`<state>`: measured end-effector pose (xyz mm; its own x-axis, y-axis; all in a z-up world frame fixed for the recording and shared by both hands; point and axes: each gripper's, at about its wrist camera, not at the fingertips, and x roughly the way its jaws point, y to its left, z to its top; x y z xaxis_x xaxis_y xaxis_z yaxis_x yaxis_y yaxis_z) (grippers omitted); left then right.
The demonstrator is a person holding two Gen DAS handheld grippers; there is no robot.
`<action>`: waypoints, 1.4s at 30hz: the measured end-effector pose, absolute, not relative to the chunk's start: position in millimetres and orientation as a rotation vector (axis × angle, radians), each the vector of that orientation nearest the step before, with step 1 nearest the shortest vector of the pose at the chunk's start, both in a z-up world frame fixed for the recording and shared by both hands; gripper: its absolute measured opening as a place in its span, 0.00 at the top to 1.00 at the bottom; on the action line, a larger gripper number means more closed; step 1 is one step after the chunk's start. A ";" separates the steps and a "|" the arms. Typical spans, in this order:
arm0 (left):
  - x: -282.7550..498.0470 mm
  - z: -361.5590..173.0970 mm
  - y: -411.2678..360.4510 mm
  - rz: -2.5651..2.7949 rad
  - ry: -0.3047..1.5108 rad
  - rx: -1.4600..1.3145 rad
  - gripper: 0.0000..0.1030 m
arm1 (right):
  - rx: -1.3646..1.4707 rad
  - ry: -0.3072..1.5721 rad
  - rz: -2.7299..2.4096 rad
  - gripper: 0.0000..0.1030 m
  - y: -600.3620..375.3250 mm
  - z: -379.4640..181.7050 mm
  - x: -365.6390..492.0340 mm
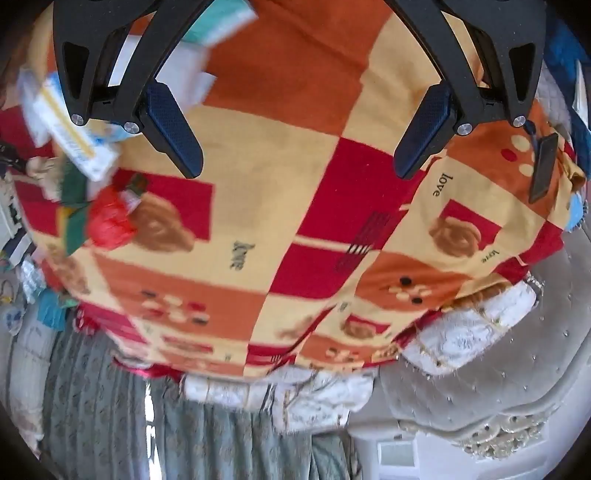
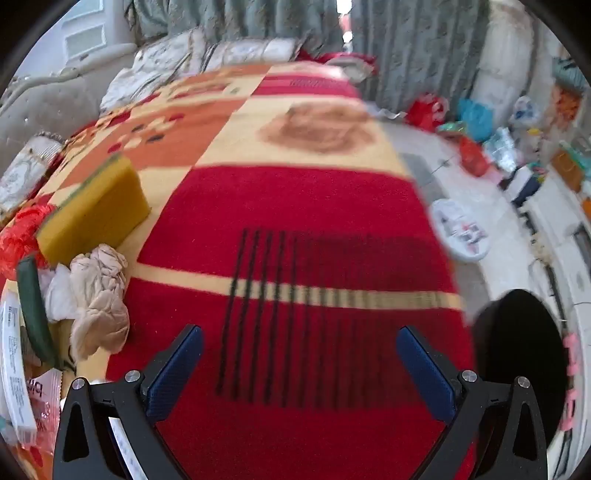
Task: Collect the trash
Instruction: 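Move both tools over the bed toward the scattered trash items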
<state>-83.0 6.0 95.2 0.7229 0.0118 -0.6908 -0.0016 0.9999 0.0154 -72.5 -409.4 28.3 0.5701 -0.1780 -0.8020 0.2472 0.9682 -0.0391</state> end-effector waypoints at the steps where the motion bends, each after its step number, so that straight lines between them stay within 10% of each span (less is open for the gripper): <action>1: -89.0 101.8 5.2 -0.004 0.747 0.004 0.00 | 0.076 0.912 -0.250 0.00 -407.4 37.1 -79.5; 42: -181.1 176.3 -82.8 -0.065 0.496 0.018 0.00 | 0.058 0.555 -0.110 0.00 -323.9 162.7 -180.1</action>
